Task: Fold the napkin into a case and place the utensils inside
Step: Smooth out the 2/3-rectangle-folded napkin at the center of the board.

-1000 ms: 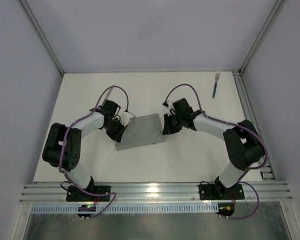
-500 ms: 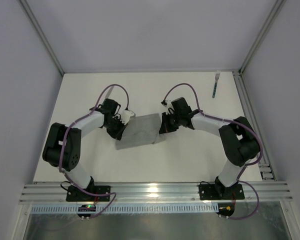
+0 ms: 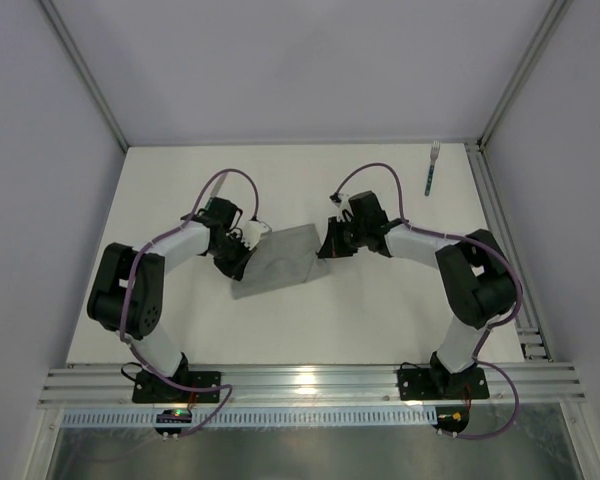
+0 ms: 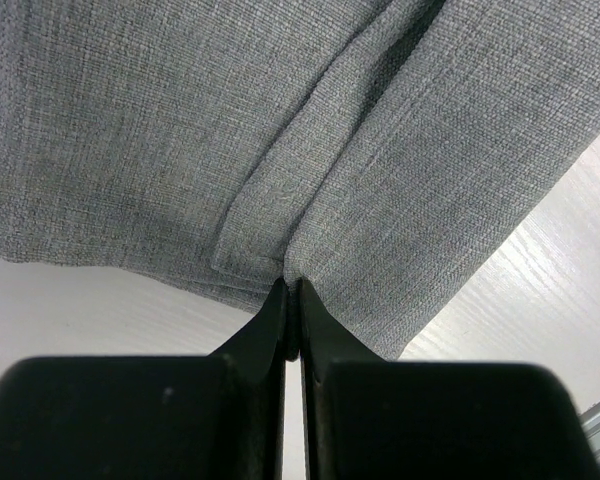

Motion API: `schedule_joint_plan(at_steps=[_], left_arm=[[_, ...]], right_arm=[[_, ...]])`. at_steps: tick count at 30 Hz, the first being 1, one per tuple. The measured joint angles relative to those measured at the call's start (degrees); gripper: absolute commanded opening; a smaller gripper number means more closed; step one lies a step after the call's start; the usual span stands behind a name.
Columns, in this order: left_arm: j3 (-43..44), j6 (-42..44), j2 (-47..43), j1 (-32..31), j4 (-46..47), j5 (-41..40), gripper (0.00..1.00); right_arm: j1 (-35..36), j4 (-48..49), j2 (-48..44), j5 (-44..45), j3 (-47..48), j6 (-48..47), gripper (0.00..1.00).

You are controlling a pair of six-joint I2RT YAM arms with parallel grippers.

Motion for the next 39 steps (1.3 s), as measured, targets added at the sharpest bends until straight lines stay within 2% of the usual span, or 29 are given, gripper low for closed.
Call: schedule_joint_plan(at_steps=[3, 7, 10, 17, 21, 27, 35, 39], left_arm=[[0.2, 0.0, 0.2, 0.0, 0.0, -0.2, 0.02], [0.4, 0.0, 0.3, 0.0, 0.2, -0.5, 0.02], [0.4, 0.0, 0.3, 0.0, 0.5, -0.7, 0.02], [0.4, 0.0, 0.3, 0.0, 0.5, -0.9, 0.03], [0.4, -0.2, 0.3, 0.0, 0.5, -0.9, 0.04], [0.4, -0.3, 0.3, 0.0, 0.6, -1.1, 0.08], [0.4, -0.3, 0.3, 0.0, 0.8, -1.6, 0.10], [0.4, -0.5, 0.3, 0.0, 1.0, -2.3, 0.15]], right_arm=[[-0.2, 0.9, 2.3, 0.3, 0.0, 0.4, 0.05], [-0.2, 1.0, 3.8, 1.6, -1.1, 0.9, 0.23], [-0.3, 1.0, 3.6, 2.4, -1.1, 0.7, 0.31], [0.2, -4.1, -3.2, 9.0, -0.3, -2.9, 0.34], [3.1, -4.9, -6.4, 12.8, 1.7, -5.2, 0.33], [8.1, -2.4, -4.7, 11.4, 1.1, -5.3, 0.14], [6.6, 4.0, 3.5, 6.4, 0.7, -2.0, 0.03], [4.7, 6.8, 5.2, 5.9, -0.9, -0.6, 0.03]])
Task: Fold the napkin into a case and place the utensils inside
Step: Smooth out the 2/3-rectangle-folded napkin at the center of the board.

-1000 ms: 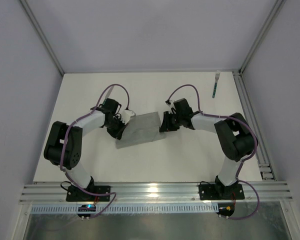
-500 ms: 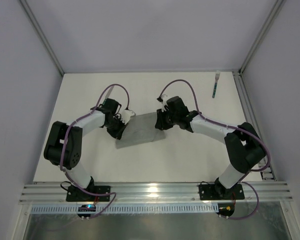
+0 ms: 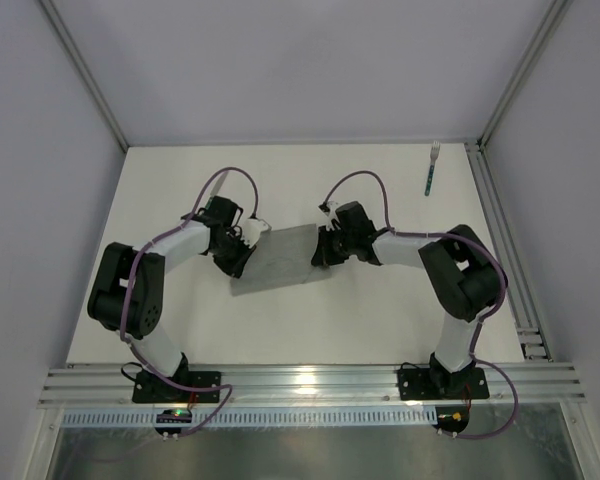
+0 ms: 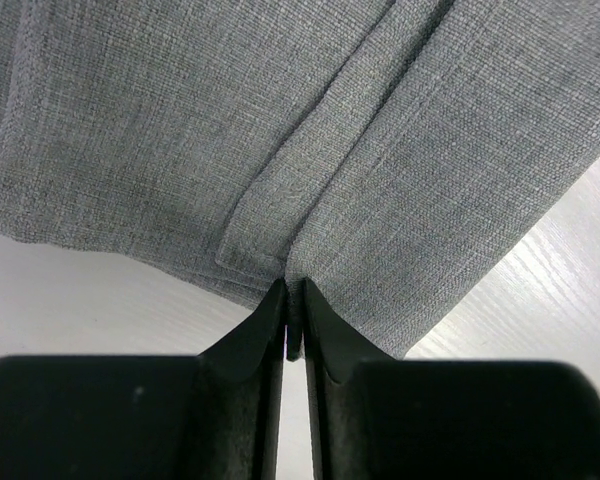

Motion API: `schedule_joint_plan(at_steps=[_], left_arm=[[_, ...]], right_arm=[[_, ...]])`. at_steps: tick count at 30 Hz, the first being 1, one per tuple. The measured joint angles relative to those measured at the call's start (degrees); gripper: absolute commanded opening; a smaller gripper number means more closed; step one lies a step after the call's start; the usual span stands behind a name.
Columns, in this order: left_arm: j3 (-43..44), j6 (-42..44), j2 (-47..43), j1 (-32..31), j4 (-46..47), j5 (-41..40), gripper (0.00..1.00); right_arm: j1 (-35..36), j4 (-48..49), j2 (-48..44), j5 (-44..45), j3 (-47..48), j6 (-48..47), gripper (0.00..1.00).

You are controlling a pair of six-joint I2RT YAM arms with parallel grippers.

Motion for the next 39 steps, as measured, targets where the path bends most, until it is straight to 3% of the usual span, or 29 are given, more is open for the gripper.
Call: schedule_joint_plan(at_steps=[9, 14, 16, 19, 23, 28, 39], left_arm=[[-0.5, -1.7, -1.4, 1.6, 1.0, -3.4, 0.32], [-0.1, -2.7, -7.0, 3.8, -0.9, -2.5, 0.39], [1.2, -2.9, -10.6, 3.9, -1.9, -1.5, 0.37], [4.6, -3.4, -14.9, 2.8, -2.4, -0.5, 0.24], [5.7, -2.8, -14.8, -3.1, -2.3, -1.2, 0.17], [2.4, -2.5, -8.9, -9.5, -2.3, -1.2, 0.16], [-1.3, -0.9, -1.0, -9.7, -1.0, -3.8, 0.15]], right_arm=[[-1.1, 5.5, 1.2, -2.2, -2.1, 1.9, 0.03], [-1.1, 4.7, 1.2, -2.2, -1.6, 1.8, 0.03], [-1.1, 4.4, 1.2, -2.0, -1.5, 1.8, 0.03], [-1.1, 4.0, 1.2, -1.8, -1.2, 1.7, 0.03], [-1.1, 3.9, 1.2, -1.7, -1.2, 1.8, 0.03], [-1.1, 3.9, 1.2, -1.7, -1.2, 1.8, 0.03], [-1.1, 2.5, 1.2, -1.8, -0.5, 1.3, 0.03]])
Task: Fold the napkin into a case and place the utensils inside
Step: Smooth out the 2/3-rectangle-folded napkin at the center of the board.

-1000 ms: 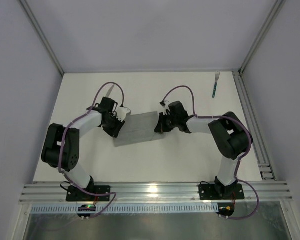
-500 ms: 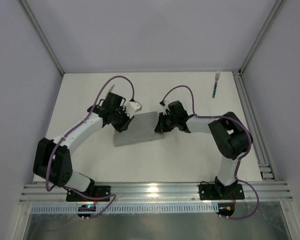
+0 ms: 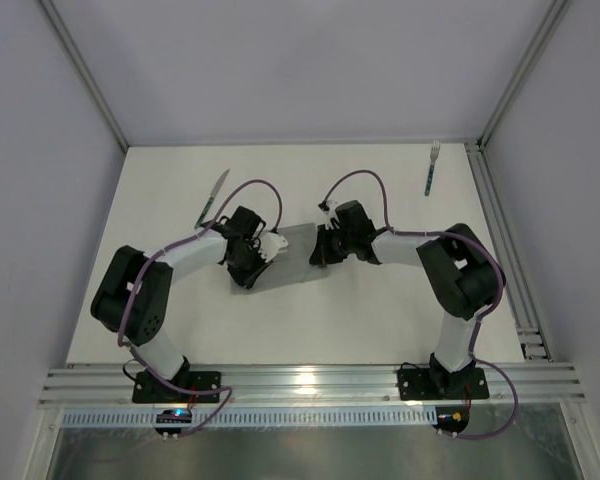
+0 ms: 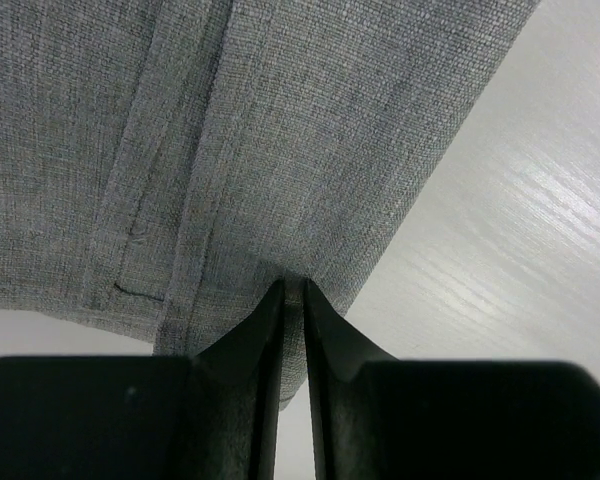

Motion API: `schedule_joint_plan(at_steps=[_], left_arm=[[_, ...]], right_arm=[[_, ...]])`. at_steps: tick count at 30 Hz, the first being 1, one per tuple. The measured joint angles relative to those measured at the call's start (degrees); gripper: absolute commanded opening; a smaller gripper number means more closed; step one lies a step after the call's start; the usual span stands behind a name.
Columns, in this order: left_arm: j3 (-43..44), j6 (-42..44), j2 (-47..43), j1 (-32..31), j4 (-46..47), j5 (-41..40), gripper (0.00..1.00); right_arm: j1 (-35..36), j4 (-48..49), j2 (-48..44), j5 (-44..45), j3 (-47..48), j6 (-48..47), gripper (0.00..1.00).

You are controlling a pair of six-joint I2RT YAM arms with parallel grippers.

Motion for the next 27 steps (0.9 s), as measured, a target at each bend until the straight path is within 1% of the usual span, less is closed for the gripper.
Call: schedule_joint_plan(at_steps=[6, 11, 13, 17, 21, 27], left_arm=[[0.0, 0.0, 0.0, 0.4, 0.0, 0.7, 0.16], [-0.2, -0.2, 0.0, 2.1, 0.2, 3.1, 0.18], [-0.4, -0.3, -0.2, 2.5, 0.4, 4.0, 0.18], [-0.7, -0.2, -0.4, 2.8, 0.7, 4.5, 0.18], [-1.2, -0.2, -0.7, 3.1, 1.2, 4.9, 0.19], [-3.0, 0.3, -2.1, 5.8, 2.8, 8.1, 0.24]], right_arm=[[1.6, -1.7, -2.6, -1.0, 0.5, -1.0, 0.03], [5.7, 6.4, -5.7, -4.9, -2.2, 4.8, 0.03], [7.3, 9.7, -4.6, -6.4, -3.3, 7.6, 0.03], [8.7, 15.0, 0.6, -8.5, -4.6, 12.5, 0.03], [7.9, 17.1, 4.2, -9.3, -6.0, 15.8, 0.03], [5.2, 19.6, 4.2, -10.7, -7.8, 18.6, 0.03]])
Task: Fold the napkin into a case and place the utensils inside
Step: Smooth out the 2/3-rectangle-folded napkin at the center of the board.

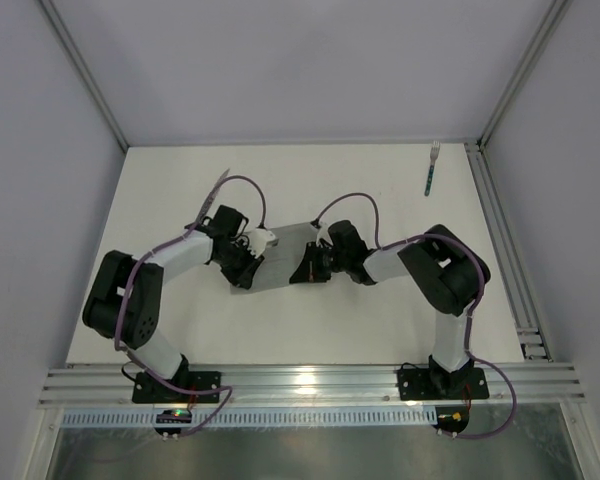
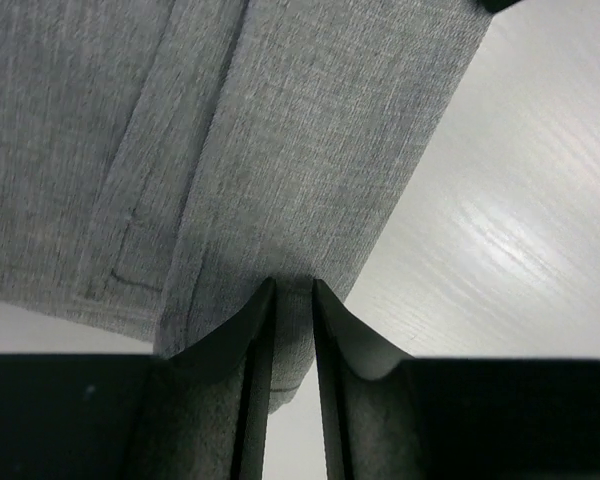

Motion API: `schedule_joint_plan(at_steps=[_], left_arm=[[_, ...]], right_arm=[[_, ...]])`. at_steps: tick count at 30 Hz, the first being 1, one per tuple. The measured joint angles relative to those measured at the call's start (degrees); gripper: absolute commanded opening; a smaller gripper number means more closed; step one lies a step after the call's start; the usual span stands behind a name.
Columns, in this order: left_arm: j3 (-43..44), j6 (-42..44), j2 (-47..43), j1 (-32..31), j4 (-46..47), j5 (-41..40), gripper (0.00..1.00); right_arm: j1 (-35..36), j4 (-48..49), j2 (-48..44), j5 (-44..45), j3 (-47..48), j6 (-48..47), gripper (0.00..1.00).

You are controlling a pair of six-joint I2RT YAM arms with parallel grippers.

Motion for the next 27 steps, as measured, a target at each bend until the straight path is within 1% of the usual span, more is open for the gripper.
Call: schedule_joint_plan(at_steps=[1, 7, 14, 18, 20, 27], left_arm=[[-0.4, 0.5, -0.4, 0.9, 0.1, 0.9, 0.27], [-2.5, 3.7, -3.1, 6.3, -0.4, 2.6, 0.34], [-5.5, 6.6, -5.0, 8.0, -0.4, 2.1, 0.36], [-5.5, 6.9, -5.0, 8.2, -0.3, 2.4, 0.37], [-5.3, 6.8, -5.0, 8.3, -0.5, 2.7, 0.37], [-2.1, 6.7, -5.0, 8.6, -3.1, 3.2, 0.39]], right_arm=[[-0.4, 0.2, 0.0, -0.2, -0.2, 0.2, 0.03], [-1.1, 1.0, 0.0, -0.5, -0.9, 1.3, 0.03], [-1.2, 1.0, 0.0, -0.5, -0.9, 1.3, 0.03], [-1.2, 0.9, 0.0, -0.5, -0.8, 1.2, 0.03], [-1.2, -0.4, 0.0, -0.7, -0.1, 0.9, 0.03], [0.2, -11.1, -2.3, 0.2, 5.3, -4.4, 0.04]])
